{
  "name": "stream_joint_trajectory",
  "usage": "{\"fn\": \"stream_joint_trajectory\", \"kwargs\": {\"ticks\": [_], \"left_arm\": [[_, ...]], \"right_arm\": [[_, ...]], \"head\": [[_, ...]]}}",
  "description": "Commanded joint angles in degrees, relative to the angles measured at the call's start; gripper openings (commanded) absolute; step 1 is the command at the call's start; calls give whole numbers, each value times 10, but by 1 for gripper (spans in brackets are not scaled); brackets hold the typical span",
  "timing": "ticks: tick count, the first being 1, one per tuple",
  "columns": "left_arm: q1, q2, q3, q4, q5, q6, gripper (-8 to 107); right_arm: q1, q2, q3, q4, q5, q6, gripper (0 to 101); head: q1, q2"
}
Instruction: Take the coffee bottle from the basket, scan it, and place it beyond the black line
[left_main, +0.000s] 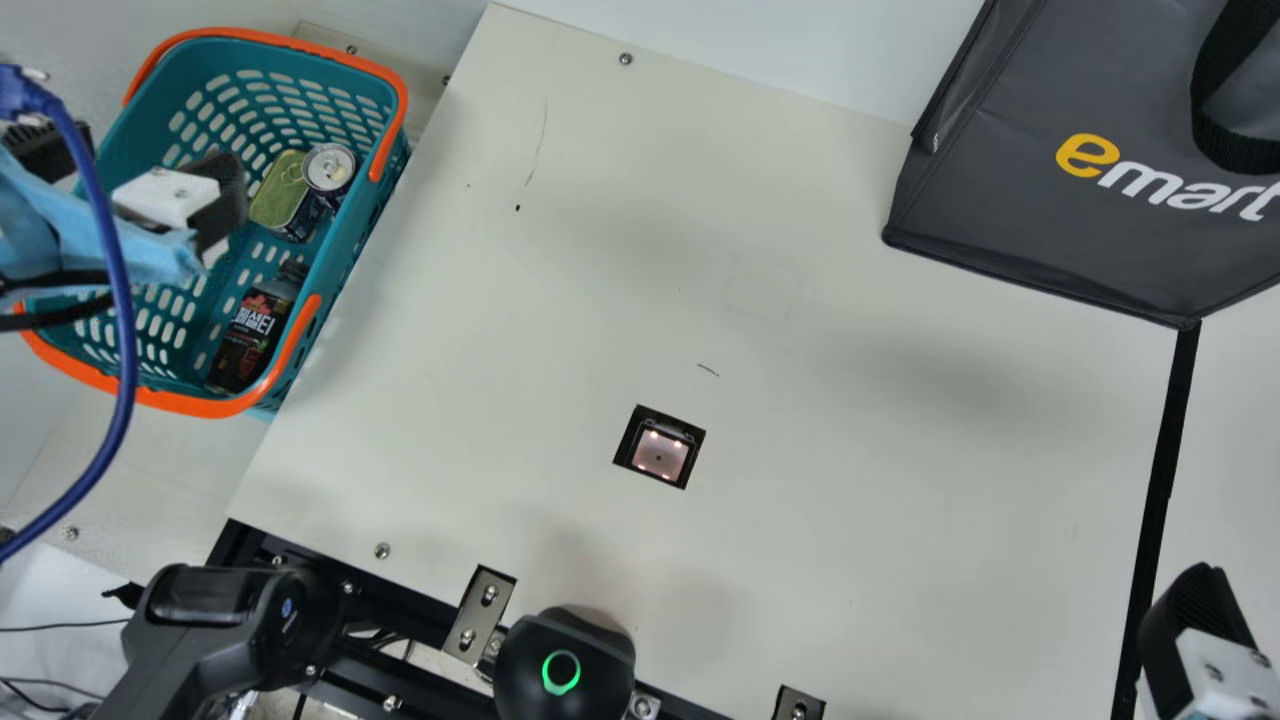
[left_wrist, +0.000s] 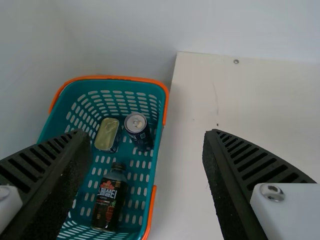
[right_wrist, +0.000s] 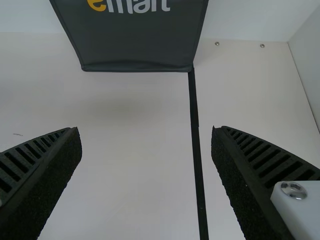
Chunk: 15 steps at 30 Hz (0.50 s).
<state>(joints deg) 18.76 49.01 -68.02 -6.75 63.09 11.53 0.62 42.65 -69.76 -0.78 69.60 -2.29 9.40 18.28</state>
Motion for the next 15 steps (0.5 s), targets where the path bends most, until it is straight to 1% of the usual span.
{"fn": "stream_joint_trajectory", "kwargs": {"ticks": [1, 10, 15], "left_arm": [[34, 6, 1, -13, -5, 19, 90], [145, 41, 4, -78, -26, 109, 90], [195, 62, 6, -103, -36, 157, 90]], "right_arm": [[0, 0, 0, 0, 0, 0, 91], [0, 0, 0, 1, 0, 0, 91], [0, 0, 0, 1, 0, 0, 91]], "head": [[-15, 1], [-15, 1], [-15, 1]]}}
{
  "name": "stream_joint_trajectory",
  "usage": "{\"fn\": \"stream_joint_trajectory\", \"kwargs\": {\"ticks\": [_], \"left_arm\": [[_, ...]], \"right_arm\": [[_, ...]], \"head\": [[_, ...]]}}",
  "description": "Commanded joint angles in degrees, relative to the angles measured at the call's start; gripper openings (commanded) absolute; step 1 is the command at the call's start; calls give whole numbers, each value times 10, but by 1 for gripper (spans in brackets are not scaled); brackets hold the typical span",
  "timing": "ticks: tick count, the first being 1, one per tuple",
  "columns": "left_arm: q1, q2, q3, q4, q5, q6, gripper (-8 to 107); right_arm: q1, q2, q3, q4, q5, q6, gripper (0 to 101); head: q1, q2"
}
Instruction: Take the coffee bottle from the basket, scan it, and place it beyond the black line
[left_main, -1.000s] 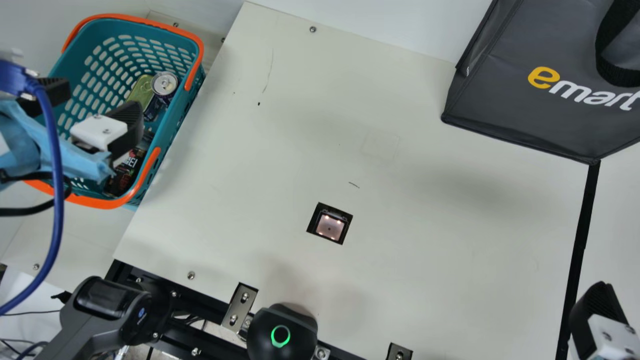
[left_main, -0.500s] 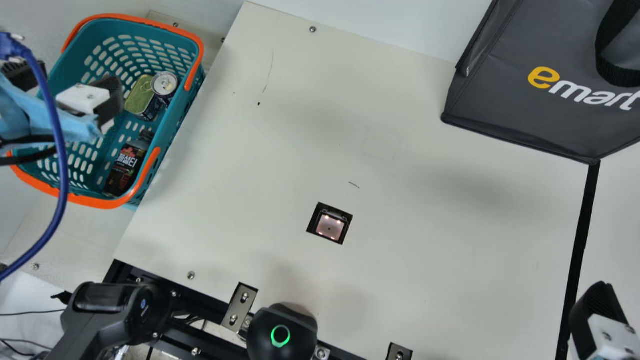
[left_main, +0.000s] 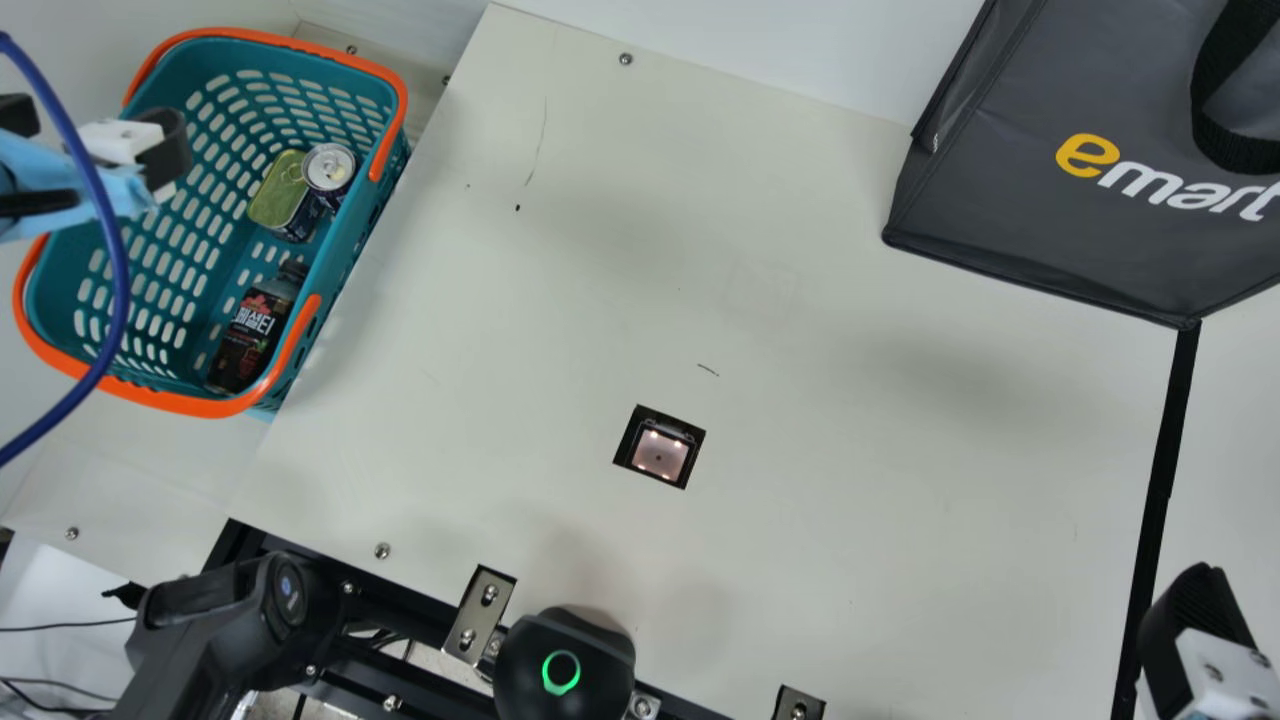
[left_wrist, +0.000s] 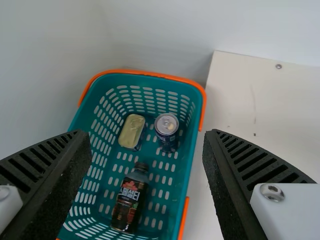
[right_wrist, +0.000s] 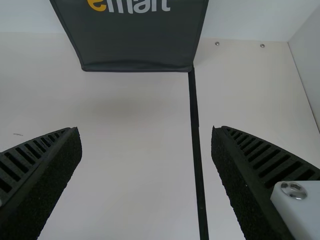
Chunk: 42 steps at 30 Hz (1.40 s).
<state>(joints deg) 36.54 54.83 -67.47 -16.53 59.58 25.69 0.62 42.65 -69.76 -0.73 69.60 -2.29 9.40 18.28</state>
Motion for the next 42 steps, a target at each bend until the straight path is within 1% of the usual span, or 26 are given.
{"fn": "stream_joint_trajectory", "kwargs": {"ticks": [1, 6, 11, 23, 35, 42], "left_arm": [[26, 8, 2, -10, -3, 24, 90], [61, 26, 8, -25, -14, 63, 90], [82, 41, 19, -38, -25, 93, 90], [98, 81, 41, -58, -50, 136, 90], [127, 132, 59, -97, -62, 221, 90], [134, 159, 70, -105, -68, 246, 90]], "right_arm": [[0, 0, 0, 0, 0, 0, 91], [0, 0, 0, 0, 0, 0, 91], [0, 0, 0, 0, 0, 0, 91], [0, 0, 0, 0, -1, 0, 91], [0, 0, 0, 0, -1, 0, 91], [0, 0, 0, 0, -1, 0, 91]], "head": [[-15, 1], [-15, 1], [-15, 1], [-15, 1], [-15, 1], [-15, 1]]}}
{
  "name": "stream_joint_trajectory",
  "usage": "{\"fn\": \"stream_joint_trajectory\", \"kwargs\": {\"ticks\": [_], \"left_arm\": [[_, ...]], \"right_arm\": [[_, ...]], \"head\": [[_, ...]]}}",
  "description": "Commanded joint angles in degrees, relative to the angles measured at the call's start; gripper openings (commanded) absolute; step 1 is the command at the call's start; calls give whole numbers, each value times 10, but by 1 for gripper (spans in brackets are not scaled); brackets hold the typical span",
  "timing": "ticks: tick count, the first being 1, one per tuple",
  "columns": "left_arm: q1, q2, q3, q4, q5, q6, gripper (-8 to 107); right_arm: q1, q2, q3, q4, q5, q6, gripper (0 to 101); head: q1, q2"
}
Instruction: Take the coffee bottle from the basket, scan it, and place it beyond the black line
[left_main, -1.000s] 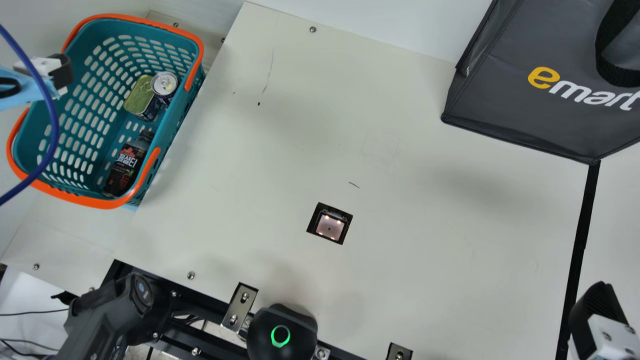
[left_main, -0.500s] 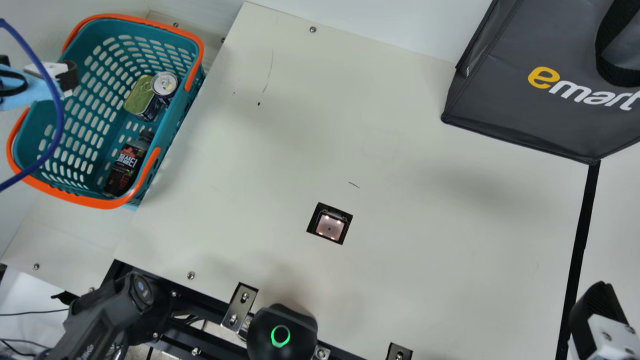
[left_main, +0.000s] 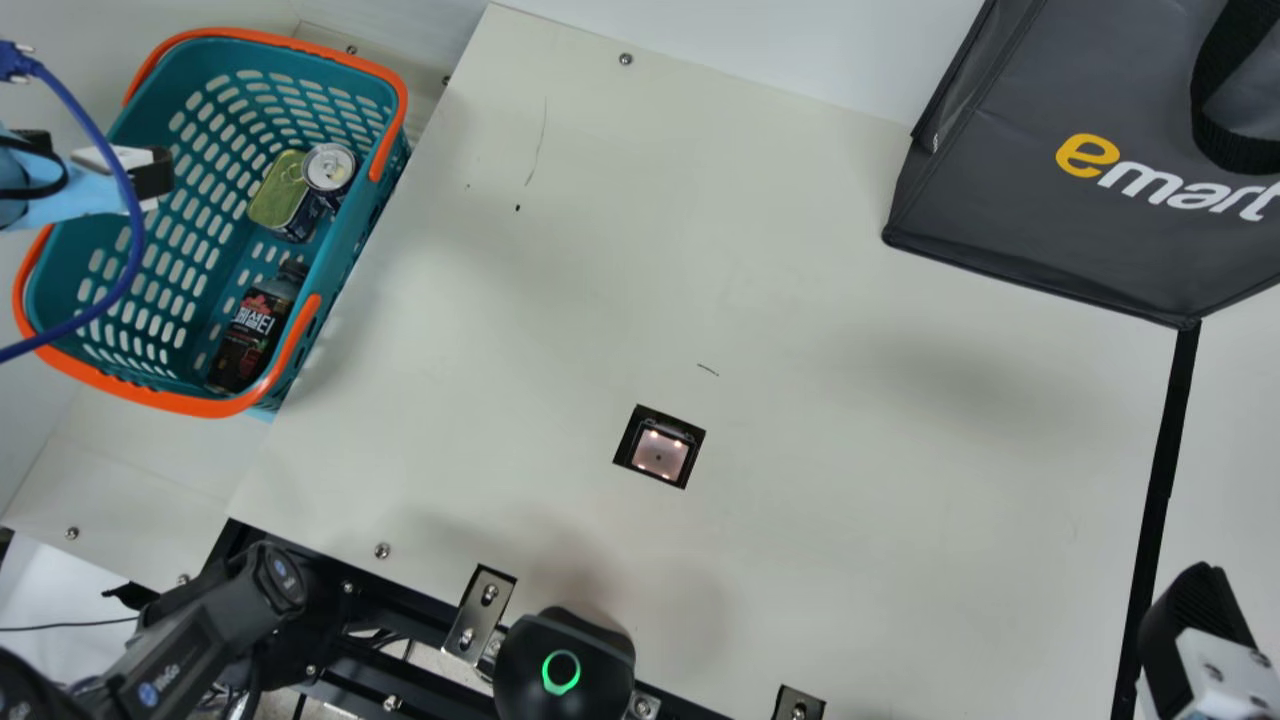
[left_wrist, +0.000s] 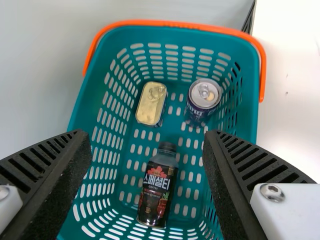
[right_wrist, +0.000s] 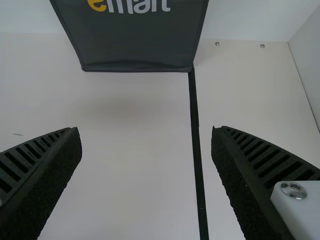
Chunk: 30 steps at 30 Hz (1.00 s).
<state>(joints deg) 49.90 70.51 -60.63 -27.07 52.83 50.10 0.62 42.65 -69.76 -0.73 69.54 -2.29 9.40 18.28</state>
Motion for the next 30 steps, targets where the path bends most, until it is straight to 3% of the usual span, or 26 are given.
{"fn": "stream_joint_trajectory", "kwargs": {"ticks": [1, 30], "left_arm": [[0, 6, 3, 0, -2, 4, 90], [-24, 115, 51, 16, -52, 26, 90]], "right_arm": [[0, 0, 0, 0, 0, 0, 91], [0, 0, 0, 0, 0, 0, 91]], "head": [[-15, 1], [-15, 1]]}}
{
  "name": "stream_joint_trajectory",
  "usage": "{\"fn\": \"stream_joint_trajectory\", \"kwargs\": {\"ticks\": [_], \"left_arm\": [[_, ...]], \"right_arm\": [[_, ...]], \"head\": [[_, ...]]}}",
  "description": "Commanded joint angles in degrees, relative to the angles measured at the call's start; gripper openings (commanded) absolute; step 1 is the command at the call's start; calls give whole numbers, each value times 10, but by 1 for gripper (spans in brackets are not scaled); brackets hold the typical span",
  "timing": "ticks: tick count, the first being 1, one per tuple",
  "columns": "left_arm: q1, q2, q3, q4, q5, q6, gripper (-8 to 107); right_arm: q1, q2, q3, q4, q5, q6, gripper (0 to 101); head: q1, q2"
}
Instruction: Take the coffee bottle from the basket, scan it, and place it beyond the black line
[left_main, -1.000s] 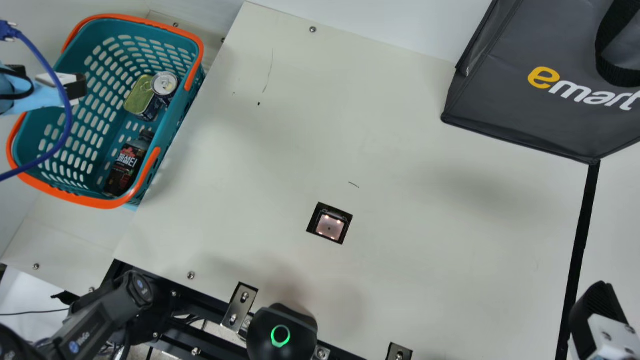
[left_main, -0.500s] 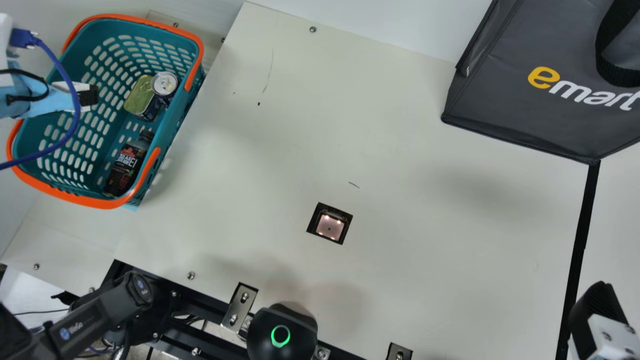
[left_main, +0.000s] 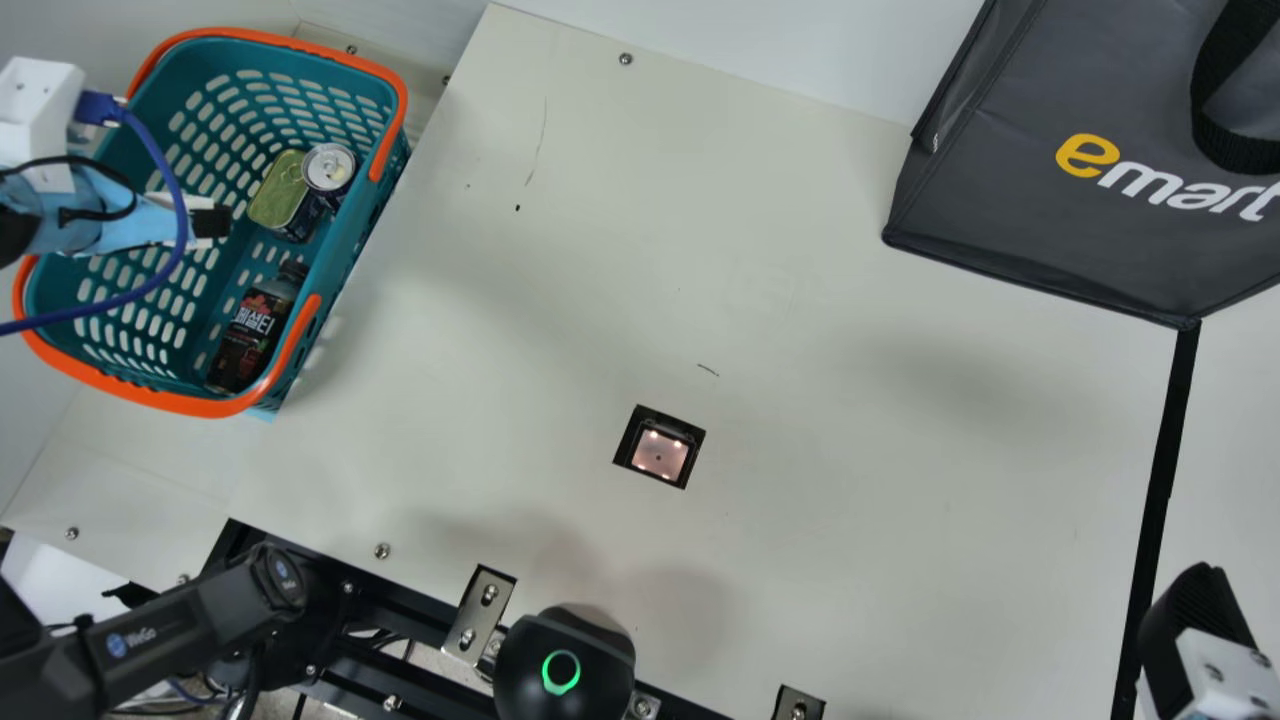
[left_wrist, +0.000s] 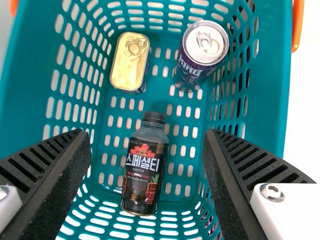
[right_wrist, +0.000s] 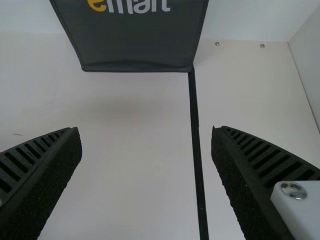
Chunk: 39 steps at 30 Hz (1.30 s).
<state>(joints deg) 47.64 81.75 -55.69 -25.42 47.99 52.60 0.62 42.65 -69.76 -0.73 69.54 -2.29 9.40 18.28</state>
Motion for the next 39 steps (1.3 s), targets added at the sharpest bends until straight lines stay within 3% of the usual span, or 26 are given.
{"fn": "stream_joint_trajectory", "kwargs": {"ticks": [1, 15, 24, 39], "left_arm": [[-3, 6, 5, -1, -9, 3, 90], [-17, 75, 36, -38, -93, 57, 90], [-17, 130, 32, -80, -142, 108, 90], [-20, 221, 37, -199, -211, 244, 90]], "right_arm": [[0, 0, 0, 0, 0, 0, 91], [0, 0, 0, 0, 0, 0, 91], [0, 0, 0, 0, 0, 0, 91], [0, 0, 0, 0, 1, 0, 91]], "head": [[-15, 1], [-15, 1], [-15, 1], [-15, 1]]}}
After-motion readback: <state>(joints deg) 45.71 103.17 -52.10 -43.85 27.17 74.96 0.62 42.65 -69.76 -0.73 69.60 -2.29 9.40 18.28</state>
